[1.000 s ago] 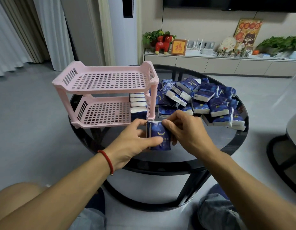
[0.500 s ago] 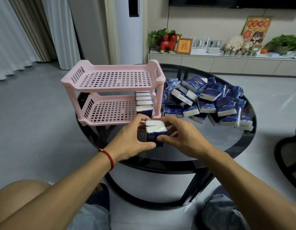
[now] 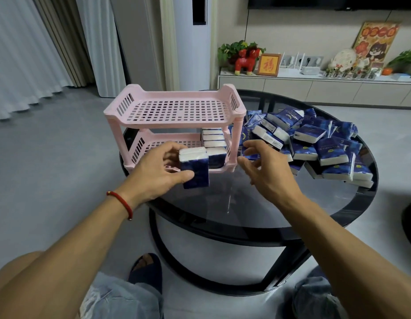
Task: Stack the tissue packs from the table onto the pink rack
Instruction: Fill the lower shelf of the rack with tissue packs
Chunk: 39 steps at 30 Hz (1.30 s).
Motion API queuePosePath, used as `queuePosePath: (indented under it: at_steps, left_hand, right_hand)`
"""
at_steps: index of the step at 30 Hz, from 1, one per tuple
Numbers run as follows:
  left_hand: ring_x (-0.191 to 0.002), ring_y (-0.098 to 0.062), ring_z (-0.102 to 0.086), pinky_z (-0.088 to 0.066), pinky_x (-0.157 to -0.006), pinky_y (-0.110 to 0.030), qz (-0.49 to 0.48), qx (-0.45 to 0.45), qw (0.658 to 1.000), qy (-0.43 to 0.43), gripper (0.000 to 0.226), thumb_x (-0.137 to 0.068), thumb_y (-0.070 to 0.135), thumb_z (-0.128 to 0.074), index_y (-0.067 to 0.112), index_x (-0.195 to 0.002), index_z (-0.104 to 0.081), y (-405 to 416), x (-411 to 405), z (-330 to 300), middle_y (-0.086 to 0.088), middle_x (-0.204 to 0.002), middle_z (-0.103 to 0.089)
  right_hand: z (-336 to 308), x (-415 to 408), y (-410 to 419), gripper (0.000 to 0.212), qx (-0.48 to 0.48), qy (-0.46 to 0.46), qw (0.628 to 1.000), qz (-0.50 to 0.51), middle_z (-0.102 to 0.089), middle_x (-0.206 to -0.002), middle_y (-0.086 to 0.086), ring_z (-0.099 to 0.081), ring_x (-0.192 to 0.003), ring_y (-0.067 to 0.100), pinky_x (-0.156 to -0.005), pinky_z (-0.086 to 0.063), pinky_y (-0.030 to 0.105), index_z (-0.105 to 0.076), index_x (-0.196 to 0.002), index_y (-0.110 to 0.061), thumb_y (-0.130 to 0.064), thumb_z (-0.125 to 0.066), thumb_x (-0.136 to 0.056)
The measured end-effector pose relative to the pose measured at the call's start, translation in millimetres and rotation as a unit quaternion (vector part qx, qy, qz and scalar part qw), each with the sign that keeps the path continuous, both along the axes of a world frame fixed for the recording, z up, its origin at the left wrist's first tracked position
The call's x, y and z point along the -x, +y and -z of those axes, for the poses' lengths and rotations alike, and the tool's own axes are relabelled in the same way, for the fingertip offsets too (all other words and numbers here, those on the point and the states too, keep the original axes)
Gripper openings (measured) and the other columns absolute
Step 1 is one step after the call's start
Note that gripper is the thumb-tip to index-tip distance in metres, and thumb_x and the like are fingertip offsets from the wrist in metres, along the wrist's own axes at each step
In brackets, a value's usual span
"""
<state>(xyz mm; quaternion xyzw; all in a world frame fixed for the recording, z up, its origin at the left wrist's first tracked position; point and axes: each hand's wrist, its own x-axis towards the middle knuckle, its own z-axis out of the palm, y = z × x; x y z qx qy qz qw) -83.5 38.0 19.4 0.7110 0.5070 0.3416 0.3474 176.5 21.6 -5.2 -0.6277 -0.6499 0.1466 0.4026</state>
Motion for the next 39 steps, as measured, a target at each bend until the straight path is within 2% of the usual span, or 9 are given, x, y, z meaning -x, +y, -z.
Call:
queuePosePath:
  at_steps: [5, 10, 13, 18, 21, 23, 27, 34, 39]
  left_hand:
    - [-0.112, -0.01, -0.066, -0.054, -0.103, -0.041, -0.077, -0.036, 0.996, 0.002, 0.053, -0.078, 0.012, -0.086, 0.02, -0.124, -0.062, 24, 10, 8, 0.01, -0.117, -0.068]
    - [-0.11, -0.015, -0.066, -0.054, -0.102, -0.043, -0.144, -0.042, 0.989, 0.003, 0.051, -0.078, 0.019, -0.082, 0.022, -0.123, -0.061, 50, -3, 22, 0.006, -0.115, -0.07]
    - [-0.108, -0.021, -0.068, -0.054, -0.102, -0.043, -0.164, -0.017, 0.986, -0.015, 0.055, -0.075, 0.023, -0.082, 0.021, -0.125, -0.059, 73, -16, 23, 0.001, -0.114, -0.072]
    - [-0.11, -0.021, -0.064, -0.053, -0.102, -0.036, -0.158, 0.049, 0.986, 0.006, 0.05, -0.082, 0.01, -0.082, 0.018, -0.125, -0.058, 106, -37, 21, -0.002, -0.121, -0.067]
    - [-0.11, -0.019, -0.058, -0.046, -0.088, -0.026, -0.155, 0.067, 0.985, 0.016, 0.051, -0.087, 0.009, -0.078, 0.016, -0.133, -0.056, 115, -44, 20, -0.001, -0.126, -0.062]
    - [-0.121, -0.02, -0.058, -0.04, -0.09, -0.023, -0.148, 0.05, 0.987, 0.038, 0.055, -0.09, 0.011, -0.076, 0.017, -0.139, -0.053, 118, -46, 19, 0.0, -0.133, -0.06]
    - [-0.136, -0.027, -0.051, -0.041, -0.112, -0.036, -0.13, 0.023, 0.988, 0.073, 0.062, -0.092, 0.017, -0.073, 0.021, -0.148, -0.047, 122, -43, 23, -0.003, -0.15, -0.052]
    - [-0.127, -0.027, -0.058, -0.047, -0.106, -0.041, -0.093, 0.002, 0.992, 0.089, 0.07, -0.083, 0.014, -0.08, 0.024, -0.144, -0.046, 121, -39, 34, -0.003, -0.141, -0.058]
    - [-0.122, -0.028, -0.062, -0.049, -0.106, -0.041, -0.114, -0.014, 0.99, 0.083, 0.061, -0.084, 0.014, -0.079, 0.016, -0.139, -0.052, 120, -42, 38, -0.006, -0.136, -0.063]
  right_hand:
    - [4, 12, 23, 0.02, 0.01, -0.022, 1.0, 0.01, -0.072, -0.102, -0.004, -0.066, -0.09, 0.015, -0.083, -0.057, 0.042, -0.066, -0.11, -0.017, -0.034, -0.064, -0.1]
    - [3, 15, 31, 0.017, -0.009, -0.005, 1.0, 0.023, -0.067, -0.084, -0.007, -0.063, -0.08, 0.022, -0.073, -0.052, 0.042, -0.06, -0.095, -0.018, -0.033, -0.056, -0.103]
    - [2, 14, 33, 0.016, -0.023, -0.01, 0.999, 0.021, -0.06, -0.077, -0.013, -0.058, -0.075, 0.018, -0.068, -0.045, 0.04, -0.057, -0.095, -0.016, -0.029, -0.055, -0.104]
    - [0, 6, 33, 0.012, -0.027, -0.004, 0.999, 0.02, -0.057, -0.079, -0.023, -0.065, -0.082, 0.023, -0.076, -0.056, 0.05, -0.059, -0.097, -0.019, -0.029, -0.056, -0.103]
    - [-3, 3, 29, 0.011, -0.032, -0.006, 0.999, 0.006, -0.057, -0.08, -0.023, -0.065, -0.084, 0.025, -0.077, -0.056, 0.053, -0.059, -0.094, -0.02, -0.026, -0.057, -0.102]
    - [-4, 2, 28, 0.01, -0.033, -0.002, 0.999, 0.0, -0.057, -0.081, -0.023, -0.066, -0.084, 0.025, -0.077, -0.057, 0.054, -0.06, -0.095, -0.019, -0.026, -0.057, -0.102]
    - [-4, 1, 27, 0.009, -0.028, 0.005, 1.0, -0.003, -0.06, -0.084, -0.019, -0.067, -0.084, 0.023, -0.077, -0.058, 0.053, -0.062, -0.098, -0.02, -0.026, -0.057, -0.102]
    - [-4, 0, 26, 0.011, -0.022, 0.0, 1.0, 0.001, -0.066, -0.086, -0.011, -0.066, -0.081, 0.023, -0.074, -0.058, 0.053, -0.062, -0.097, -0.018, -0.027, -0.058, -0.102]
    - [-2, 0, 24, 0.011, -0.019, -0.006, 1.0, 0.0, -0.069, -0.086, -0.007, -0.067, -0.079, 0.025, -0.073, -0.058, 0.053, -0.06, -0.094, -0.019, -0.026, -0.058, -0.102]
